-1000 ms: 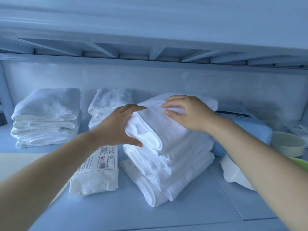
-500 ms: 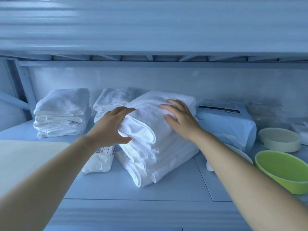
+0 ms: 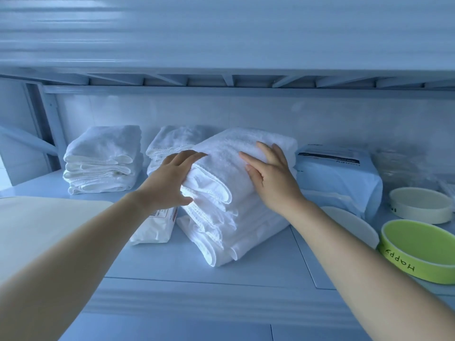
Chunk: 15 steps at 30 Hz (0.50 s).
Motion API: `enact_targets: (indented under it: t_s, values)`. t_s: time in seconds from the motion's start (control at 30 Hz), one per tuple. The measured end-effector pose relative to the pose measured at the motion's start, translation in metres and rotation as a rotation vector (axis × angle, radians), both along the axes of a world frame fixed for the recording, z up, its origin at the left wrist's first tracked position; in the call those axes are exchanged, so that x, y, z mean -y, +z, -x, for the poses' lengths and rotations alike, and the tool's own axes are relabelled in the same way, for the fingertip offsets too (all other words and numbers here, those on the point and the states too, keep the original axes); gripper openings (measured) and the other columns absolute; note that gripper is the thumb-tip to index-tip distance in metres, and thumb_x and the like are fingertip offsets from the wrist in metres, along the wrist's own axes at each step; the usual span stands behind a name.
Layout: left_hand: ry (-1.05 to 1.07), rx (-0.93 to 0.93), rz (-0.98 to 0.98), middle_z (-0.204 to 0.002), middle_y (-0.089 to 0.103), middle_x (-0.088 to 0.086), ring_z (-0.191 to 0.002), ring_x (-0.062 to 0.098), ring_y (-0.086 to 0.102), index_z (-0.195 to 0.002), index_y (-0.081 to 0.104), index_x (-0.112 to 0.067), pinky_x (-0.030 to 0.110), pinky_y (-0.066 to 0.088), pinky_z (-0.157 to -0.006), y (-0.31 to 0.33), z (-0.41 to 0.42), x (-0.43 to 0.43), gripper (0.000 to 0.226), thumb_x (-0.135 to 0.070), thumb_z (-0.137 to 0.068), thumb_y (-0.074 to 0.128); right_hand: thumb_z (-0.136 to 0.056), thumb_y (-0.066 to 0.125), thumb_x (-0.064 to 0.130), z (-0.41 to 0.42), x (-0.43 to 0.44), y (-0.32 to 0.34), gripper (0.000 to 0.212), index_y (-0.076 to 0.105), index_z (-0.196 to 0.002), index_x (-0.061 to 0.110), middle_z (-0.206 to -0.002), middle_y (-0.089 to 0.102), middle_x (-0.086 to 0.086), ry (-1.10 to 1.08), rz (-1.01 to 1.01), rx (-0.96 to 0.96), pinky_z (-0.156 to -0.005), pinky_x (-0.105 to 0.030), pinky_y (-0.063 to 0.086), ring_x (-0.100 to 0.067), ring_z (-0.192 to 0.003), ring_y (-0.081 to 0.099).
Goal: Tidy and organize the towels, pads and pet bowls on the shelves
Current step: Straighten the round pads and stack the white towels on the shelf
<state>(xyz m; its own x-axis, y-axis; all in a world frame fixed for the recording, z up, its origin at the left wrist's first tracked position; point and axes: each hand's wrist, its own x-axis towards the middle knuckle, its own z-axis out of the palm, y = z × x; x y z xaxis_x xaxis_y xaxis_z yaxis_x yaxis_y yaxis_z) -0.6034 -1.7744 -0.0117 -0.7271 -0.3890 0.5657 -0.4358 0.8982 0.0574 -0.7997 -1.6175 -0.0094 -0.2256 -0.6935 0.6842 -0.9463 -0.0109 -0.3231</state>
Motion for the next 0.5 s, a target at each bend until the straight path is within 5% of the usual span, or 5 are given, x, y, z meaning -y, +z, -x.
enact_targets:
  t_s: [0.2, 0.37, 0.5]
  values:
    - [0.033, 0.005, 0.172, -0.149, 0.021, -0.006, -0.142, 0.022, 0.007, -0.142, 0.018, -0.030, 0.045, 0.041, -0.098, -0.002, 0.000, -0.001, 0.107, -0.029, -0.057, 0.084, -0.088, 0.045, -0.002, -0.011, -0.017, 0.004, 0.046, 0.056, -0.127, 0.020, -0.141, 0.039, -0.012, 0.071, 0.016, -0.195, -0.104, -0.039, 0.036, -0.031, -0.133, 0.029]
    - [0.001, 0.005, 0.281, -0.145, 0.028, 0.006, -0.132, 0.027, 0.028, -0.143, 0.011, -0.022, 0.053, 0.033, -0.106, -0.014, -0.001, -0.001, 0.125, -0.030, -0.046, 0.089, -0.080, 0.056, 0.019, -0.017, -0.025, -0.016, 0.087, 0.002, -0.148, 0.030, -0.155, -0.011, 0.008, 0.001, -0.280, -0.286, -0.100, -0.035, 0.041, -0.018, -0.141, -0.019]
    - [0.053, -0.001, 0.377, -0.143, 0.035, 0.011, -0.129, 0.028, 0.033, -0.144, 0.012, -0.018, 0.060, 0.023, -0.106, -0.018, 0.004, 0.000, 0.131, -0.036, -0.041, 0.090, -0.077, 0.066, 0.031, -0.010, -0.020, -0.021, 0.095, 0.003, -0.148, 0.028, -0.155, -0.010, 0.006, 0.026, -0.223, -0.307, -0.107, -0.033, 0.031, -0.019, -0.142, -0.019]
